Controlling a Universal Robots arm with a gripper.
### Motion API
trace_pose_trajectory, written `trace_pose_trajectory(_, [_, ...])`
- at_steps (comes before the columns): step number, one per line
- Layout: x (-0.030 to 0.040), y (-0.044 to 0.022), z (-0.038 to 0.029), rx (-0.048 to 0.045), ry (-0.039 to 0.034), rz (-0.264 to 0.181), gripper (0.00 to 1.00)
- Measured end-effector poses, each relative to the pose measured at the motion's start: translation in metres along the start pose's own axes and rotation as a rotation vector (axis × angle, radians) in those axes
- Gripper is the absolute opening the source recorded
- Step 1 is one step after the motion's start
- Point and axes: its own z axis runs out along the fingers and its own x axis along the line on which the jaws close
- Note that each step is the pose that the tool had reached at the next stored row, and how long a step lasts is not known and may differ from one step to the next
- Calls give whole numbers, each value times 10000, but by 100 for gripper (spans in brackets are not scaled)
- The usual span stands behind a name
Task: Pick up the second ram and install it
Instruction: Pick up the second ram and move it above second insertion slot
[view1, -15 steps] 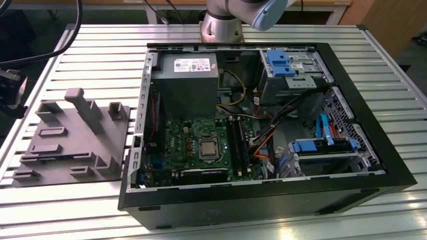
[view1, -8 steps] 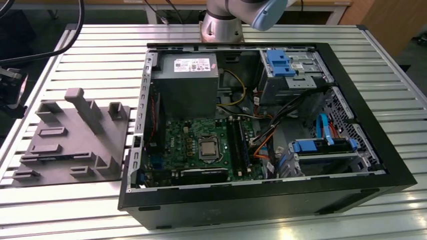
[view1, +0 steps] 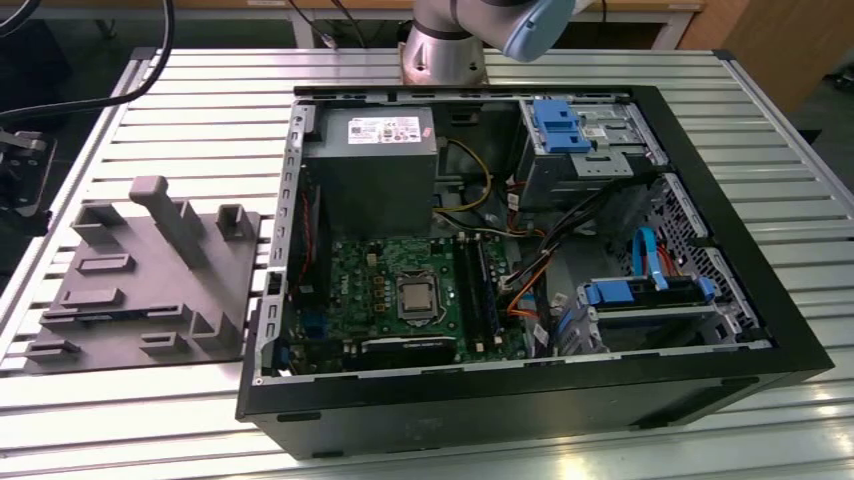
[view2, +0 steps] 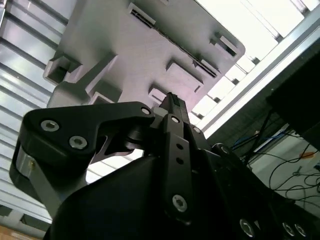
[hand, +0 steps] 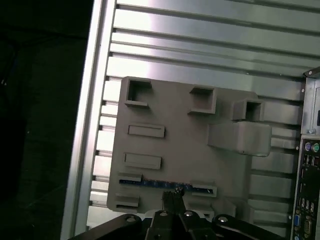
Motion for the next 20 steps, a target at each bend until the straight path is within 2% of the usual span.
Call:
trace_pose_trajectory(7, [0, 0, 1, -27, 50, -1095, 11])
trace_pose_trajectory(20, [0, 0, 4, -84, 157, -3460, 11])
